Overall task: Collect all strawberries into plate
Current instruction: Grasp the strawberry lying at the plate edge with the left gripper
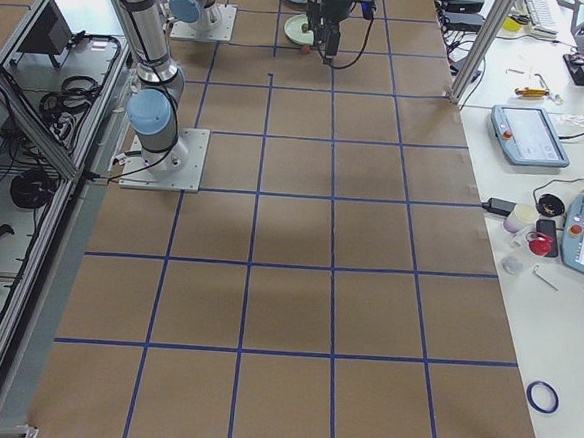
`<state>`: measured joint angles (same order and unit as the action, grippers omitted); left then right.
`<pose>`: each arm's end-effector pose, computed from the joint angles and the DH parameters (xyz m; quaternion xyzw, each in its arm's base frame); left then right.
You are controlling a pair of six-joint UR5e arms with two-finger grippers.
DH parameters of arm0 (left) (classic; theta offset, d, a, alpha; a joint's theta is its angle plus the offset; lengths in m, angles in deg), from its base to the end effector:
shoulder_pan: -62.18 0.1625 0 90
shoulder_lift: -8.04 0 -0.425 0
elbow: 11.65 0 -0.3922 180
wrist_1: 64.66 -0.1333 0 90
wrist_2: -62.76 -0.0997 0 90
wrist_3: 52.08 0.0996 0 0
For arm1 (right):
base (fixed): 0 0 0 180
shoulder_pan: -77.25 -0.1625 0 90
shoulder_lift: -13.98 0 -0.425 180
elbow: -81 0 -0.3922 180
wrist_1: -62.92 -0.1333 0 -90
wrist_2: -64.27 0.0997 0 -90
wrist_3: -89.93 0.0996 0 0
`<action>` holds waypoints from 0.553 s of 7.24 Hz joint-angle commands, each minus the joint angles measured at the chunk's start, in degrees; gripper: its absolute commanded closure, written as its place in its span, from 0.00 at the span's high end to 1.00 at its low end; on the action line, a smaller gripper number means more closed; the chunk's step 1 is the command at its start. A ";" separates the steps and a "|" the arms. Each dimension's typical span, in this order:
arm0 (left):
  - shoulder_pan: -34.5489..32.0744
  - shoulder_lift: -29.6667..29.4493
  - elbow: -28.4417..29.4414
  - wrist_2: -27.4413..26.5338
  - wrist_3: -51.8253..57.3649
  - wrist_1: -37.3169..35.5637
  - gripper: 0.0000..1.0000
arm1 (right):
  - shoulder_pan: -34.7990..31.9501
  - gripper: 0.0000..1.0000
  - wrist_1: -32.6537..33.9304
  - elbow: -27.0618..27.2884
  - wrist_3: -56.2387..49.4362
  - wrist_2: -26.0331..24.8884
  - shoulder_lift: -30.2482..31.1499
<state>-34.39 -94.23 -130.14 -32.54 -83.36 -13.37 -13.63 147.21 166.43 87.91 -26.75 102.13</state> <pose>-0.1786 -0.4661 0.2191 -0.2129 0.9758 0.0019 0.0495 0.1392 -0.4978 0.5012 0.0255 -0.9993 -0.0262 0.0086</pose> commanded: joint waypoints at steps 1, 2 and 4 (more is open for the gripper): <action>-2.04 -0.29 -0.77 -4.68 -18.50 -0.14 1.00 | 0.00 1.00 -0.10 0.00 0.09 0.14 0.00; -2.13 -0.38 -1.30 -5.77 -22.82 -0.57 1.00 | 0.00 1.00 -0.10 0.00 0.09 0.14 0.00; -2.74 -1.87 -2.97 -5.87 -38.18 -6.35 1.00 | 0.00 1.00 -0.10 0.00 0.09 0.14 0.00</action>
<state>-36.63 -95.29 -132.06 -38.20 -113.21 -16.70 -13.62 147.12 166.43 88.00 -26.62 102.13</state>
